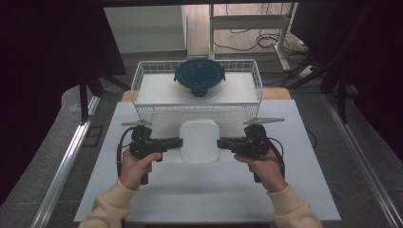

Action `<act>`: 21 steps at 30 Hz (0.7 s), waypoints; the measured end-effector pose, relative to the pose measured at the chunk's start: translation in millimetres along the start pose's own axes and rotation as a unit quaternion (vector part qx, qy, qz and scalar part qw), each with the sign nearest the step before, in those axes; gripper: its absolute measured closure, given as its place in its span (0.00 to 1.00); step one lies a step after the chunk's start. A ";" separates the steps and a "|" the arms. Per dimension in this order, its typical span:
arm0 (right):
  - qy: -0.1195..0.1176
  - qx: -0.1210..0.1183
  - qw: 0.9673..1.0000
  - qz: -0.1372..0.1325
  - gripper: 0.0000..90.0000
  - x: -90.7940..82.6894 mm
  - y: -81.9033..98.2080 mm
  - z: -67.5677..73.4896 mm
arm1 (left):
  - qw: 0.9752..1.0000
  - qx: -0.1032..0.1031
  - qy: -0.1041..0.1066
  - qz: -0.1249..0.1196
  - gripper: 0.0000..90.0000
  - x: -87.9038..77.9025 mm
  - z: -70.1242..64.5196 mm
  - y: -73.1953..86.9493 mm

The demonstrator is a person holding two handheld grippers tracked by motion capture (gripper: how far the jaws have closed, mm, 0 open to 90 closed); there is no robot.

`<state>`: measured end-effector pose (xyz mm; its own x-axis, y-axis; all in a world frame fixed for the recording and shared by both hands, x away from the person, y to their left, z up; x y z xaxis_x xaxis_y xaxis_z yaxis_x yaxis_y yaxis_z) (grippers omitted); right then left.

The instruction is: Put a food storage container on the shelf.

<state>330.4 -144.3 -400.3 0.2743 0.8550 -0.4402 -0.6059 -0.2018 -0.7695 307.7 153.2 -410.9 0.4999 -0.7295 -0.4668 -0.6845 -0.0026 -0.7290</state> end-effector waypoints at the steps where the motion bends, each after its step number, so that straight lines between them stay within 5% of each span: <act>1: 0.001 -0.003 1.000 -0.003 0.87 -1.5 -3.3 1.6 | 1.000 0.003 0.000 -0.002 0.88 -1.7 -1.2 -3.4; 21: -0.002 -0.041 0.999 -0.035 0.87 -16.7 -49.3 24.0 | 0.999 0.036 -0.004 -0.027 0.88 -27.1 -16.4 -48.8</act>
<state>337.8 -137.2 -343.9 0.3111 0.8699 -0.3828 -0.5221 -0.1801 -0.8336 318.9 161.8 -354.5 0.5385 -0.7246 -0.4300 -0.6167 0.0088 -0.7871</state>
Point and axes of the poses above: each handheld gripper's, and its own axes: x roughly forward along the jaws, y roughly out of its underside, z roughly to its left, the point moved 2 cm from there along x, roughly forward along the jaws, and after that the axes turned 7 degrees about -y, right-handed, at the moved point
